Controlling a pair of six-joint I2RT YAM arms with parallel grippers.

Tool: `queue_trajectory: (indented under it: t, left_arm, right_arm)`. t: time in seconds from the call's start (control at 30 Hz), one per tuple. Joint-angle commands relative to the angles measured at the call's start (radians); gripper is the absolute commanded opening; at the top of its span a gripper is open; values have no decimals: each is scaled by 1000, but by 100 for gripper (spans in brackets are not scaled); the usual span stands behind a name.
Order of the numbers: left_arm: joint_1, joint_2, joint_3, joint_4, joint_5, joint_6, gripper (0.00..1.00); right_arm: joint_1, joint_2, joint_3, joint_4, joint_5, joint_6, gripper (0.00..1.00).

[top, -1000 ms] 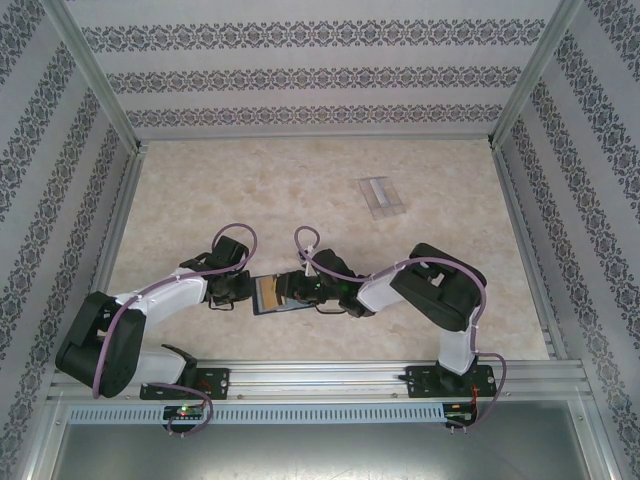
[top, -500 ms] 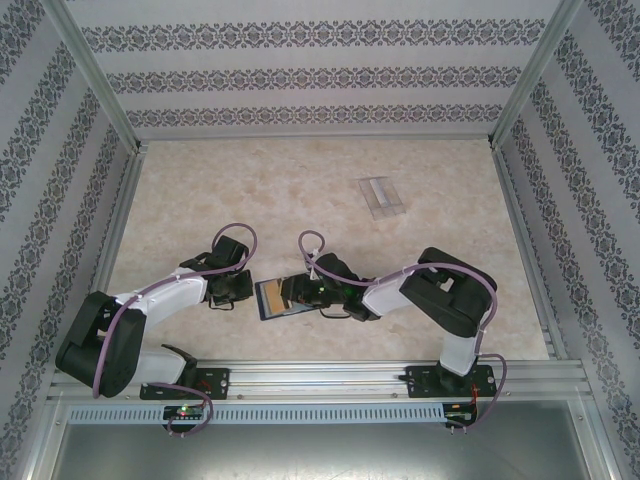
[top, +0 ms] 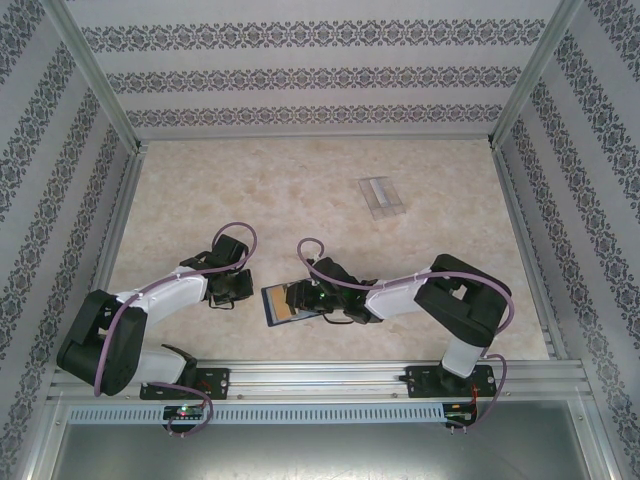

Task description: Put the credit cards into the card holder

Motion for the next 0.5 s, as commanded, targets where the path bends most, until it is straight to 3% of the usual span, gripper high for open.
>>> queue_trajectory:
  t: [0.0,0.47]
  left_arm:
    - [-17,85,-27,153,162,4,8]
    - [-85,-17,-43,114,251,-11,15]
  right_arm:
    - [21,-25,8,-114,59,-33,30]
    - [35,-79,101,-414,122,-141,54]
